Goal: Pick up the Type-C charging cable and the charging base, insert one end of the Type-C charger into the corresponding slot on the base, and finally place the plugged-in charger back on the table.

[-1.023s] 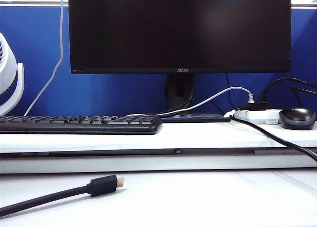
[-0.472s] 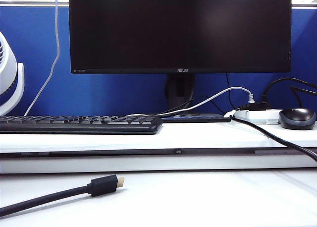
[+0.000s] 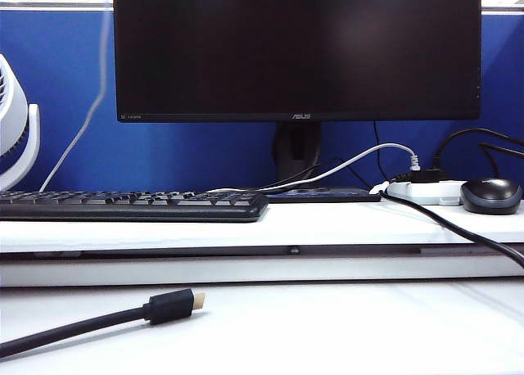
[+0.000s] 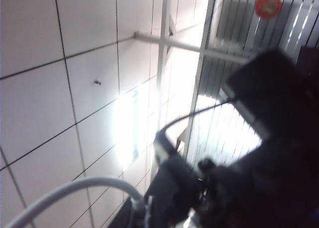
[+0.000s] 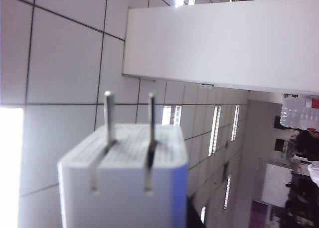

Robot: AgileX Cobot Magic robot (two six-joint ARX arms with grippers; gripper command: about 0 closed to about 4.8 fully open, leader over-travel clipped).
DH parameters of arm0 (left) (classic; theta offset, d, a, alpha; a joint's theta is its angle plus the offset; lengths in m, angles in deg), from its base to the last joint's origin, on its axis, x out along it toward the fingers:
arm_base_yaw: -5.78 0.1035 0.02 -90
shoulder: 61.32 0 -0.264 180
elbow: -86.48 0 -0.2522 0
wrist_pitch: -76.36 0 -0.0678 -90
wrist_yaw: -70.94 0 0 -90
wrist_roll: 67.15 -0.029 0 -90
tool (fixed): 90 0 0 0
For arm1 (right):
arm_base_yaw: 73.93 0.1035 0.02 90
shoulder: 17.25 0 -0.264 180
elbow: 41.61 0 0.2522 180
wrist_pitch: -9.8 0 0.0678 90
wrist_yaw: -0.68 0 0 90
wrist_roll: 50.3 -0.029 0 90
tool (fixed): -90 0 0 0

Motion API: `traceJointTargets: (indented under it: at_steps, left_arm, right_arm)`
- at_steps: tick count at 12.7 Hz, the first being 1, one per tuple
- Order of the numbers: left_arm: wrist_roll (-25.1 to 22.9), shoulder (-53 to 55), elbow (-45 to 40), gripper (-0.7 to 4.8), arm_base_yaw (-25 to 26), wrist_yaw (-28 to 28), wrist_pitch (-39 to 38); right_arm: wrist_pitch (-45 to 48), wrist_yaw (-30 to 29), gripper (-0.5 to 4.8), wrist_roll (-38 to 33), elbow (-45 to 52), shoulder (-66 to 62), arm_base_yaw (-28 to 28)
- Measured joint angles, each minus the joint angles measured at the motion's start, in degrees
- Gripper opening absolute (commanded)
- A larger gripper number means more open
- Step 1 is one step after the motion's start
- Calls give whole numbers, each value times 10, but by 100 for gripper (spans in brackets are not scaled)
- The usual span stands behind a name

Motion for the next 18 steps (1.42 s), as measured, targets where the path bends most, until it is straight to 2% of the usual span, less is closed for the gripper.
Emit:
traceJointTargets:
  at_steps: [4, 6, 7, 10, 12, 13, 14, 15, 16, 17, 18]
  left_arm:
    - [-45, 0, 0, -6, -1, 16, -10]
    - [-47, 0, 0, -6, -1, 21, -11]
    - [-47, 0, 0, -6, -1, -2, -11]
    - [-47, -8, 0, -6, 0, -11, -15]
    - [-26, -9, 0, -6, 0, -68, -15]
    - [8, -9, 0, -6, 0, -102, -15]
    - [17, -11, 0, -6, 0, -102, -17]
    - [40, -22, 0, -6, 0, -104, -20]
    - [71, -38, 0, -6, 0, -110, -19]
    - [98, -43, 0, -6, 0, -110, -15]
    - [110, -44, 0, -6, 0, -110, -15]
  right_arm:
    - [13, -35, -2, -34, 0, 1, 6]
    - [15, -74, -2, -35, 0, 1, 0]
    - [9, -98, -2, -11, 0, 1, -18]
    - [9, -95, -2, 16, 0, 1, -38]
    - [9, -129, -2, 64, 0, 1, -36]
    - [-21, -130, -2, 193, -1, 3, -42]
    - [-53, -133, -2, 238, -1, 4, -48]
    - [-143, -115, -2, 336, -2, 4, -55]
    - [-303, -47, -2, 488, -1, 0, -57]
    - [-420, 28, -2, 593, -1, -12, -57]
    - [-459, 52, -2, 622, 0, -17, -57]
